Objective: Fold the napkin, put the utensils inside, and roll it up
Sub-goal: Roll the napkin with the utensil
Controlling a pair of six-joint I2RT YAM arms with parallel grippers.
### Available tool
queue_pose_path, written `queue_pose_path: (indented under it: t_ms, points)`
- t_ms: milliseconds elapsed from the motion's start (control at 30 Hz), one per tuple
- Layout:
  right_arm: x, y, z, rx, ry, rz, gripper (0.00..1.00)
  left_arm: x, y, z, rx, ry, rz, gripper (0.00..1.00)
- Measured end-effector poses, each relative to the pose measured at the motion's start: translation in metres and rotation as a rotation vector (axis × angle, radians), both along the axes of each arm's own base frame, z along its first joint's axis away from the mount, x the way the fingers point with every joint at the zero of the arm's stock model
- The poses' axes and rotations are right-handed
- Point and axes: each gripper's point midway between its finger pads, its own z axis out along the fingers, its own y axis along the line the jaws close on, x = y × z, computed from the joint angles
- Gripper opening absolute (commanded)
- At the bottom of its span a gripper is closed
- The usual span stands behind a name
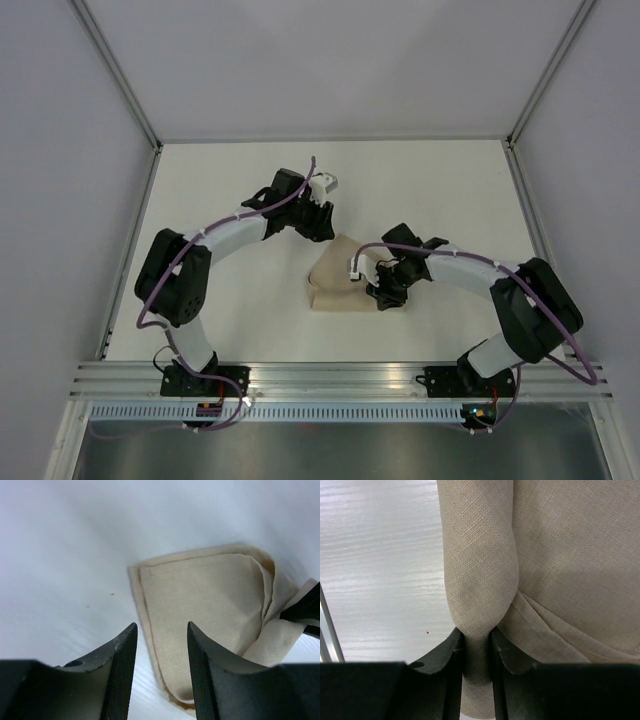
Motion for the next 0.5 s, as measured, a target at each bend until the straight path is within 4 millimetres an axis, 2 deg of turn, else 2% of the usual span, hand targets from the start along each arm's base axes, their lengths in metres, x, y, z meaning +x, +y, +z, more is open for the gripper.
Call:
queue_pose_path:
  t_ms: [67, 267, 367, 500]
  points:
    - [0.003, 0.001, 0.000, -0.007, 0.073, -0.007, 0.14, 0.007, 0.010, 0.021, -0.015, -0.079, 0.066, 0.50]
    - [0.009, 0.003, 0.001, -0.011, 0.377, -0.046, 0.14, 0.005, 0.020, 0.093, -0.128, -0.329, 0.157, 0.52]
    - [0.010, 0.003, 0.001, -0.007, 0.517, -0.079, 0.14, -0.011, 0.028, 0.111, -0.176, -0.429, 0.184, 0.53]
    - [0.012, 0.004, 0.001, -0.014, 0.685, -0.126, 0.15, -0.036, 0.020, 0.105, -0.176, -0.500, 0.165, 0.53]
